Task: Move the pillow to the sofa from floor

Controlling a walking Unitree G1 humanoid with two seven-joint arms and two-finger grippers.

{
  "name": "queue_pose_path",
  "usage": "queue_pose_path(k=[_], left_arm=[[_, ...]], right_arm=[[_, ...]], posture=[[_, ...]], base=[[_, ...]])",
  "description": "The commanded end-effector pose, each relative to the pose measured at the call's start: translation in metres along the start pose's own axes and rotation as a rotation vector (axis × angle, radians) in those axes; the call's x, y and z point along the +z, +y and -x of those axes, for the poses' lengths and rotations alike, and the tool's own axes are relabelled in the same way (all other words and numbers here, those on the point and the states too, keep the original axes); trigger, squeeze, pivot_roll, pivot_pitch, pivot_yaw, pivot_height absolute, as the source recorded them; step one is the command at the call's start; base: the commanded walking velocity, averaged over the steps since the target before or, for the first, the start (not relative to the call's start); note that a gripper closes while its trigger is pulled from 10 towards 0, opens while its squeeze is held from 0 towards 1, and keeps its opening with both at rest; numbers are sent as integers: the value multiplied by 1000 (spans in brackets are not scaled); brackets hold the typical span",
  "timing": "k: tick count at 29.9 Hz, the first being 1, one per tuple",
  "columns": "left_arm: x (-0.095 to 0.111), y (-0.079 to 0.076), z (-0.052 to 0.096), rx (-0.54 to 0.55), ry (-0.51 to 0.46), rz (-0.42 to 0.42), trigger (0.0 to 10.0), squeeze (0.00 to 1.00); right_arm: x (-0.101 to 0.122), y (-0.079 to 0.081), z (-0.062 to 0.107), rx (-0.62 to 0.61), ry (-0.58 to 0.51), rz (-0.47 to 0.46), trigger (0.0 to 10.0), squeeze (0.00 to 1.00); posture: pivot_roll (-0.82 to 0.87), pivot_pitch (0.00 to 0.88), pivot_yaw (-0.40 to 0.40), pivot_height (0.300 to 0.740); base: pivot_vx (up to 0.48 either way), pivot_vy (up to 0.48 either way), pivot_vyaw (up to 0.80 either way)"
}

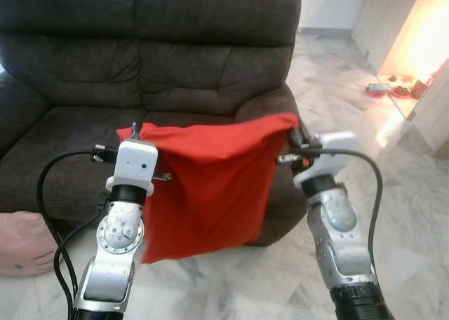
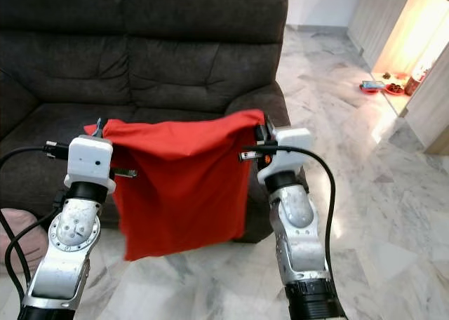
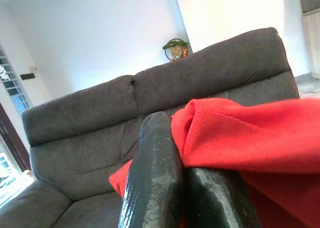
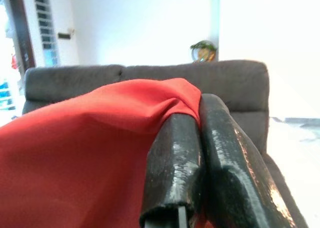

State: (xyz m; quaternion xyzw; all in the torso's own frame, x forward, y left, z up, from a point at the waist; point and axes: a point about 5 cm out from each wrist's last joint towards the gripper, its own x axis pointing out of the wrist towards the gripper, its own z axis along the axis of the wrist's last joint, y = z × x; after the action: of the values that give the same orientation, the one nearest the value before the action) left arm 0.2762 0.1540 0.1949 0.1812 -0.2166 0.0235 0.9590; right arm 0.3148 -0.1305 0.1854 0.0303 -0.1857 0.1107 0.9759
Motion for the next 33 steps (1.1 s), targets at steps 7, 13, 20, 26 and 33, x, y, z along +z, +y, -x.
queue_pose_path(k=[7, 13, 20, 26, 33], left_arm=[[21, 11, -8, 43, -90, -25, 10000, 0], [21, 14, -10, 58, -88, -26, 10000, 0], [21, 15, -9, 66, -85, -29, 10000, 0], [26, 16, -11, 78, -100, -27, 10000, 0], [30, 16, -13, 91, -109, -21, 10000, 0]], right_arm=[[25, 2, -8, -3, -103, 9, 10000, 0], [24, 3, -8, -4, -87, 4, 10000, 0], [26, 4, -10, 3, -101, 1, 10000, 0], [31, 8, -12, 26, -114, 2, 10000, 0], [32, 10, -13, 43, -116, 16, 10000, 0]], posture=[[30, 0, -27, 740], [28, 0, -28, 740], [29, 0, -32, 740], [28, 0, -37, 740], [32, 2, -40, 740]], base=[[0, 0, 0], [84, 0, -267], [260, 0, -196], [287, 0, 0], [297, 0, 0]])
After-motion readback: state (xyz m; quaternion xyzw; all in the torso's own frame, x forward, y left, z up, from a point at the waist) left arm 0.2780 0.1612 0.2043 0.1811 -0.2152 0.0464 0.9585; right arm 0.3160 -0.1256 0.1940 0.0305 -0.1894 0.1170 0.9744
